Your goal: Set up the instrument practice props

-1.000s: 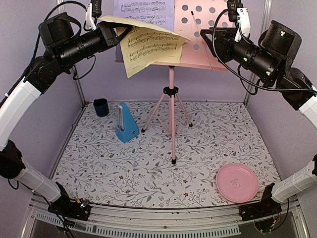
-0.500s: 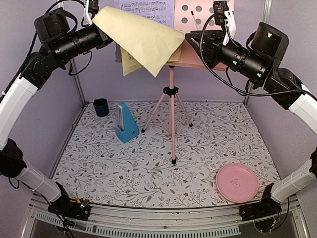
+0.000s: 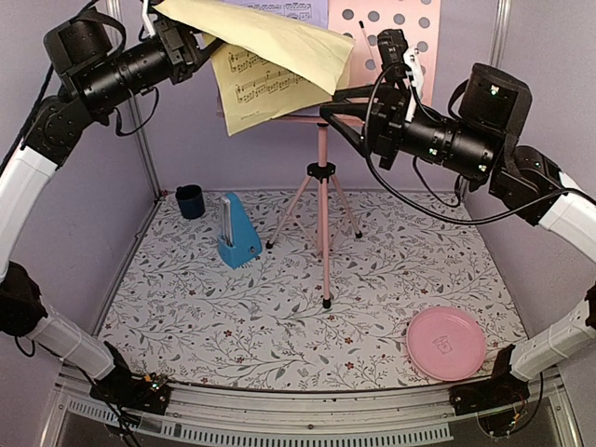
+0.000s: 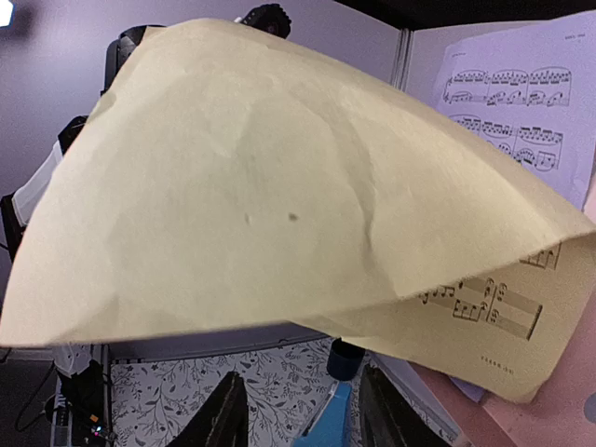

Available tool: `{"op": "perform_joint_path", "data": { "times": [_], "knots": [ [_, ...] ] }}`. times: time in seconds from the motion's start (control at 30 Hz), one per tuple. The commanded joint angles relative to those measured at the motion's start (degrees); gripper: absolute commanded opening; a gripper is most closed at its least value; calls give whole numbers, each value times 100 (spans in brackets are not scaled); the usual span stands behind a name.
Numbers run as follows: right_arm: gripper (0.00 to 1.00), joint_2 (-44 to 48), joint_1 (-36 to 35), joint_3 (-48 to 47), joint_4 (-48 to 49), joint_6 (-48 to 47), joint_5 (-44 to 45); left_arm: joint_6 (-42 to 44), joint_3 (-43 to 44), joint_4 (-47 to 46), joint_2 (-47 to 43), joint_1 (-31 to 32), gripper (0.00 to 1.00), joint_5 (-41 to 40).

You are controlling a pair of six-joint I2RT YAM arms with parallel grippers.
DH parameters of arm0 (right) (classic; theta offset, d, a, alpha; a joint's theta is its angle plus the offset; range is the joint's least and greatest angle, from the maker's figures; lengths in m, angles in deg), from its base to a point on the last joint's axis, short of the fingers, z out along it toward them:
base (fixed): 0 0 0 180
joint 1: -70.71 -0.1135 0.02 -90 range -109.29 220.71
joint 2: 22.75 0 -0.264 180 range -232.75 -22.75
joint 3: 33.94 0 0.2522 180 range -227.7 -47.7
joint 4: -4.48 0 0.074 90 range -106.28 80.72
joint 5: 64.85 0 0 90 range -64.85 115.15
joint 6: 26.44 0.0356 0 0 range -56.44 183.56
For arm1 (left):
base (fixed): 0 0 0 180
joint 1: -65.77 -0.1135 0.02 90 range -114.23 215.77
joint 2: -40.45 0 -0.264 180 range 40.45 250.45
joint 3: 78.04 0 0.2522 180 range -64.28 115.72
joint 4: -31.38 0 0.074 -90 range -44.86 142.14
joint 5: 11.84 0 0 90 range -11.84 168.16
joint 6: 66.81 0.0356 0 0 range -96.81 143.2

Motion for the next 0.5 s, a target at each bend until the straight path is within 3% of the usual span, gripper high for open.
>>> {"op": "perform_joint_path", "data": {
  "times": [0.0,0.17,0.47],
  "knots": [
    [44,-563,-101,-890,811,-167,-47,-165,-75,-4,235,-69,0,344],
    [54,-1160,40,-1821,1430,-581,852,-21,16,111,367,-73,0,284],
    [64,-2234,970,-3221,1358,-344,994,313,290,226,480,-86,0,-48]
  ]
}}
